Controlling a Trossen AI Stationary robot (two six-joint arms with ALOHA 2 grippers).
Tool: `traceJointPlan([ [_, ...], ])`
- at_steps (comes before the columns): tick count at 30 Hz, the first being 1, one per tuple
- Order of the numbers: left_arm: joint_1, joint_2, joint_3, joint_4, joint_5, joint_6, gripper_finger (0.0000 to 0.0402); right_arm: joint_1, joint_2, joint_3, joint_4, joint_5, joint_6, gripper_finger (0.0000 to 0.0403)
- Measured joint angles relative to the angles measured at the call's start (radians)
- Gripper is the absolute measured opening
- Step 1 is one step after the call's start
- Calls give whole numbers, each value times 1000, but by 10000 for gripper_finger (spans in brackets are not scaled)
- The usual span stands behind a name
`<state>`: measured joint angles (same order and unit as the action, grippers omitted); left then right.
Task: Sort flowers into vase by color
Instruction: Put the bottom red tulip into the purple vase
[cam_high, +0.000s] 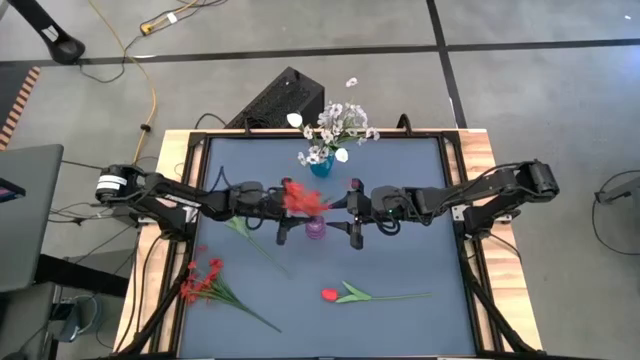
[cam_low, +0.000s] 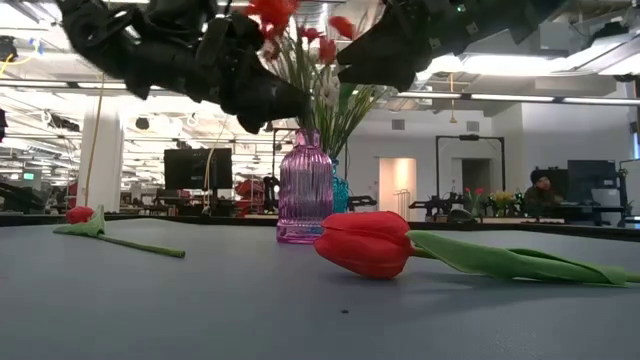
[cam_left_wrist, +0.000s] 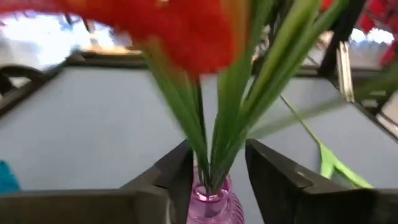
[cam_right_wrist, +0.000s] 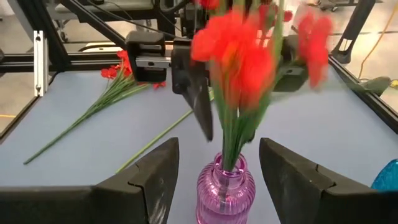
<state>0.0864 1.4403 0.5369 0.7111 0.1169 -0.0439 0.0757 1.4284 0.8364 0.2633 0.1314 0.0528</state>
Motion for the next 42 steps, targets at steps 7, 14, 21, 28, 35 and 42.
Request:
traceJointPlan([
  [7, 16, 0, 182, -427, 60, 97, 165, 0, 0, 0, -14, 0, 3, 249],
  [14, 16, -1, 332, -771, 61, 197, 165, 1, -16, -1, -116, -2, 54, 249],
  [21, 16, -1, 428, -1048, 32, 269, 165, 24, -40, -2, -234, -4, 123, 249],
  [28, 15, -81, 484, -1279, -29, 303, 165, 89, -42, 0, -313, -6, 141, 249],
  [35, 12, -272, 470, -1414, -37, 292, 165, 164, -40, 5, -343, -8, 209, 249],
  [42, -12, -522, 324, -1359, -72, 229, 165, 259, -34, 27, -354, -8, 269, 249],
])
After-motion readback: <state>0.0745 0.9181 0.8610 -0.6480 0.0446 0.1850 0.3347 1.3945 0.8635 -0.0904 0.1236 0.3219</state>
